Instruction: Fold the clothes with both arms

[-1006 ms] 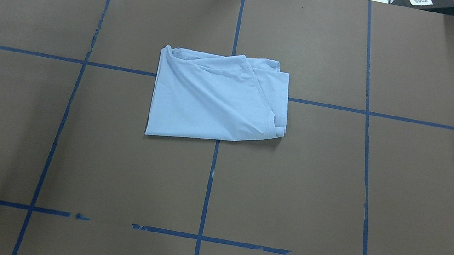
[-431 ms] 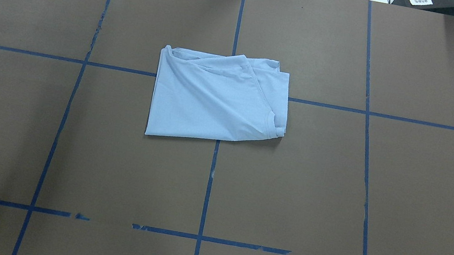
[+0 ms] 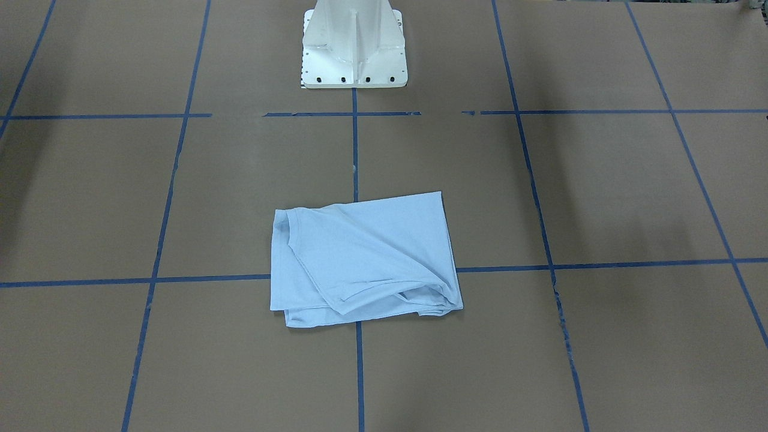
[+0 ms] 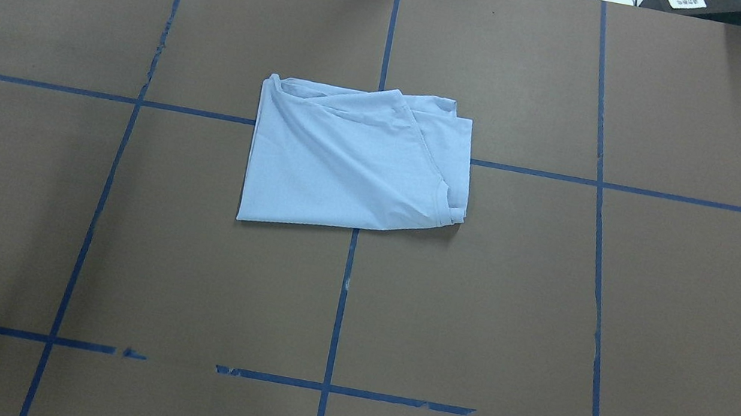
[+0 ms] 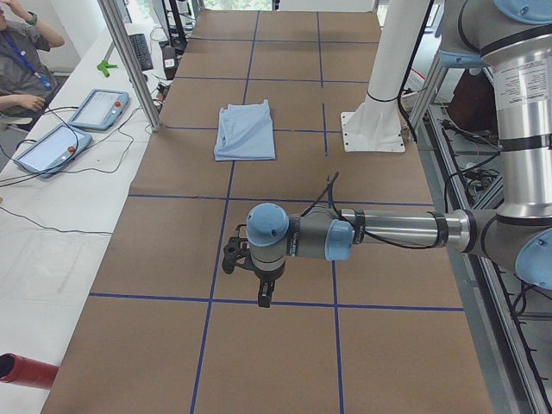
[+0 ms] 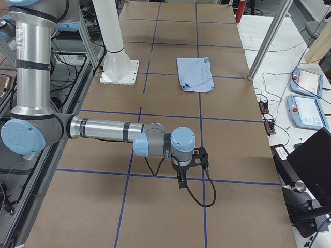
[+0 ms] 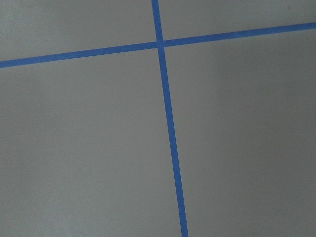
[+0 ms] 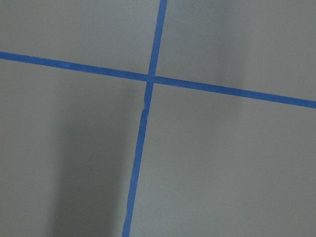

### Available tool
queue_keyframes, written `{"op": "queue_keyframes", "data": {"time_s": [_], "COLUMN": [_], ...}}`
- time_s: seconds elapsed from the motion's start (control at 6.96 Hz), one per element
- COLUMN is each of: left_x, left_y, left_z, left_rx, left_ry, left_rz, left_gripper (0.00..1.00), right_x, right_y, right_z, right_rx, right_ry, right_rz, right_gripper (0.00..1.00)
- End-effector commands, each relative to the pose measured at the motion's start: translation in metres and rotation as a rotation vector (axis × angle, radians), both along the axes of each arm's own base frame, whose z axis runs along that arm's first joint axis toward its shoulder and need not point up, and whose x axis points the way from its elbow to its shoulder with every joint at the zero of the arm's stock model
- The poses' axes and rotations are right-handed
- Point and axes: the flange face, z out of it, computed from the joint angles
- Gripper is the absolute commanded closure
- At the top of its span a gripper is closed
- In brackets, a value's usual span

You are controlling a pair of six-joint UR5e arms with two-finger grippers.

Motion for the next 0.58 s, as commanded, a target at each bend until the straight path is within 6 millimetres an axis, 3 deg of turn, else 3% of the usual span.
{"op": "queue_keyframes", "data": {"time_s": [0.0,0.43], "left_x": [-0.0005,-0.0011], "left_y": [-0.0016,-0.0029], "left_z": [-0.0054,-0.0109], "left_rx": [0.013,0.027], "left_ry": [0.000,0.000], "left_rz": [-0.001,-0.003], "left_gripper": [0.00,0.00], "right_x": [-0.0004,-0.0003], "right_y": [0.0008,0.0022], "right_z": [0.0000,0.0007], "right_rx": [0.001,-0.001], "right_ry": [-0.004,-0.003], "right_rz": [-0.001,-0.001], "right_gripper": [0.00,0.00]}}
